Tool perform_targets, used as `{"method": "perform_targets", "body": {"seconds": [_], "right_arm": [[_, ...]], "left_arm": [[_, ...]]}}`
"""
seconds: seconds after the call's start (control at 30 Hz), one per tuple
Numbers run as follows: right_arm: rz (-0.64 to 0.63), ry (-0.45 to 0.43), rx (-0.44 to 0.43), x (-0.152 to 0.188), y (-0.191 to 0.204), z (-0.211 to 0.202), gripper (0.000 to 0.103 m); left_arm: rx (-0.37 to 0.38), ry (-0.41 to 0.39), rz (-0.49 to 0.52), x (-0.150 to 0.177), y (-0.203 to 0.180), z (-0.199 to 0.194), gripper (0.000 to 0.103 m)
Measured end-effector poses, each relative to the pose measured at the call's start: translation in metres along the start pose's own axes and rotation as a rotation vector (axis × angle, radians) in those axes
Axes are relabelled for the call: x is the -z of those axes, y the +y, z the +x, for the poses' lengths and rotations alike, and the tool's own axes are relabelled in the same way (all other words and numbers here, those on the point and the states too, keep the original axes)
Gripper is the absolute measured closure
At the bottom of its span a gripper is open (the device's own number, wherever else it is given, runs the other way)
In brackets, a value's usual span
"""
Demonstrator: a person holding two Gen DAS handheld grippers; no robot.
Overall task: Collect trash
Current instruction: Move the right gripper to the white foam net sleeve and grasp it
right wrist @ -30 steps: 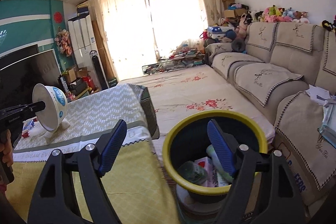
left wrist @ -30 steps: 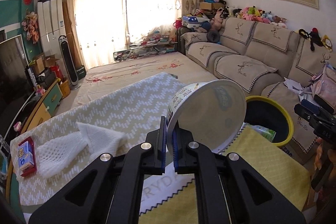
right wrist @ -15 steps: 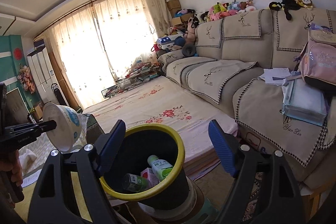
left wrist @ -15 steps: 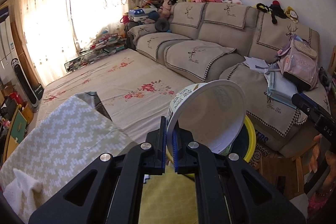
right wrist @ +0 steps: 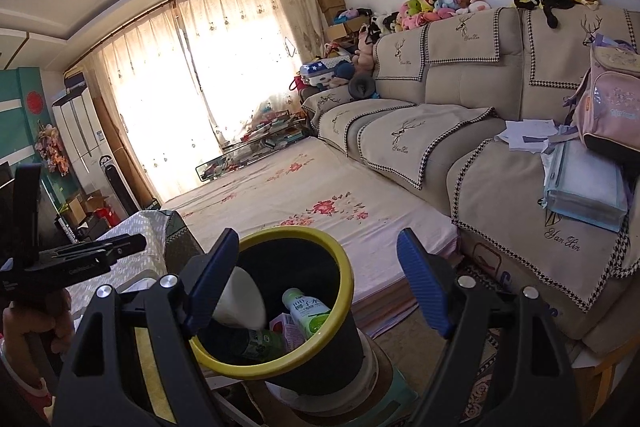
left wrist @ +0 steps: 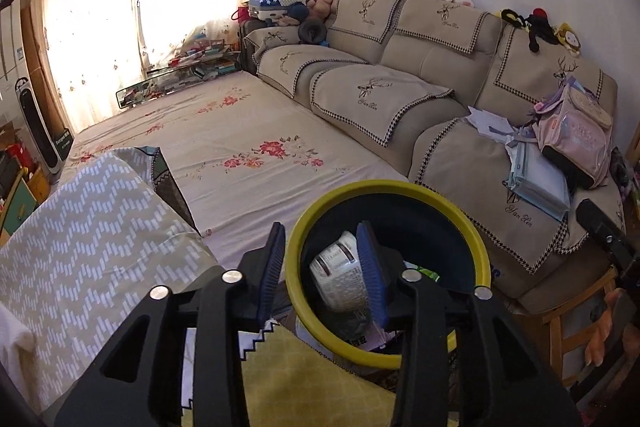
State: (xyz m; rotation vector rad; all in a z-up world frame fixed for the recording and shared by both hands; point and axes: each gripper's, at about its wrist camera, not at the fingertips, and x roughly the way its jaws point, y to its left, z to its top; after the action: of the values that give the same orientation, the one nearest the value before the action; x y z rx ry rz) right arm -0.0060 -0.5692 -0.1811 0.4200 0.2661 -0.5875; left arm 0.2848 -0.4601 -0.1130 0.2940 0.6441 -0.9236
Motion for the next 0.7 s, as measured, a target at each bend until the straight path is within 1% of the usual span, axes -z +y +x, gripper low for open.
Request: {"method": "perform_targets", "body": {"seconds": [0.13,0.17,0.2,0.23,0.27,0.37,0.47,0.6,0.7], "right_arm": [[-0.028,0.013,-0.026,0.003,0.017,0.002,0.026],[-0.037,0.016,-0.035,0.003,0.022,0.002,0.026],[-0.044,0.016,-0.042,0.004,0.027,0.002,0.026],[-0.053,0.017,-0.050,0.005,0.032,0.001,0.026],[-0.062,0.018,-0.058,0.005,0.037,0.001,0.026],[-0.092,0.027,-0.095,0.006,0.058,0.003,0.026],[-0.136,0.041,-0.149,0.005,0.088,0.005,0.026],[-0.210,0.077,-0.277,0.005,0.141,0.009,0.026],[-0.287,0.121,-0.376,0.005,0.188,0.014,0.025]], "left_arm": [[-0.010,-0.093,-0.052,0.008,0.027,-0.045,0.062],[-0.017,-0.119,-0.071,0.012,0.034,-0.056,0.059],[-0.034,-0.149,-0.094,0.016,0.042,-0.069,0.055],[-0.060,-0.175,-0.113,0.022,0.050,-0.081,0.052],[-0.098,-0.202,-0.134,0.029,0.061,-0.095,0.050],[-0.202,-0.262,-0.190,0.052,0.093,-0.133,0.049],[-0.327,-0.311,-0.251,0.078,0.132,-0.173,0.045],[-0.472,-0.337,-0.330,0.109,0.187,-0.214,0.044],[-0.581,-0.364,-0.388,0.135,0.225,-0.246,0.044]]}}
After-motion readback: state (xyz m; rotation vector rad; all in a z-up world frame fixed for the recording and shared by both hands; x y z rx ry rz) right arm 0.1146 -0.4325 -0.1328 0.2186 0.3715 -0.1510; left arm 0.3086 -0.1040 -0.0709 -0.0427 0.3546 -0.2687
